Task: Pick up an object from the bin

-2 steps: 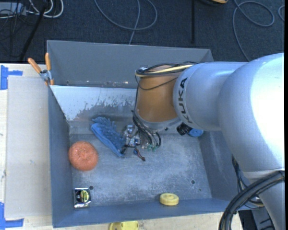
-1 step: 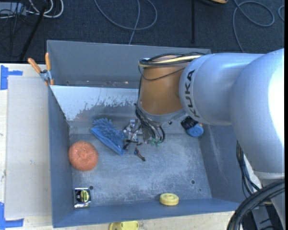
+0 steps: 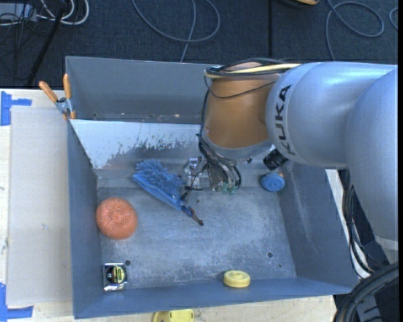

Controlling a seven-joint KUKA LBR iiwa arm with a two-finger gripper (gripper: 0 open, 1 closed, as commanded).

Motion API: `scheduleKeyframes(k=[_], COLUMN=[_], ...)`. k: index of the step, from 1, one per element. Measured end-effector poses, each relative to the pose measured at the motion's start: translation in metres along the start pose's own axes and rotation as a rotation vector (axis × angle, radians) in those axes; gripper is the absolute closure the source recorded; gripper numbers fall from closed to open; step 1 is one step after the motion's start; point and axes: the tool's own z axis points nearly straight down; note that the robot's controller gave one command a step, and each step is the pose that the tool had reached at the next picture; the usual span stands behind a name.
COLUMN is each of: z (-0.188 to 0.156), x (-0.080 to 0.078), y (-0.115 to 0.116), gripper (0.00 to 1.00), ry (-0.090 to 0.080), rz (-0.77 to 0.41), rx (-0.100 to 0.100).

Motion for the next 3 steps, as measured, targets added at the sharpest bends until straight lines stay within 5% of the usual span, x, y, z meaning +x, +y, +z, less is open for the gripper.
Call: scheduleKeyframes(k=[2, 3], z=[-0.035, -0.051], x=[-0.006, 0.018], y=[-0.005, -0.002], gripper=[1.0, 1.0], ry=[-0.005, 0.008], rz=[0.031, 0.02], rx=[-0.001, 0.002])
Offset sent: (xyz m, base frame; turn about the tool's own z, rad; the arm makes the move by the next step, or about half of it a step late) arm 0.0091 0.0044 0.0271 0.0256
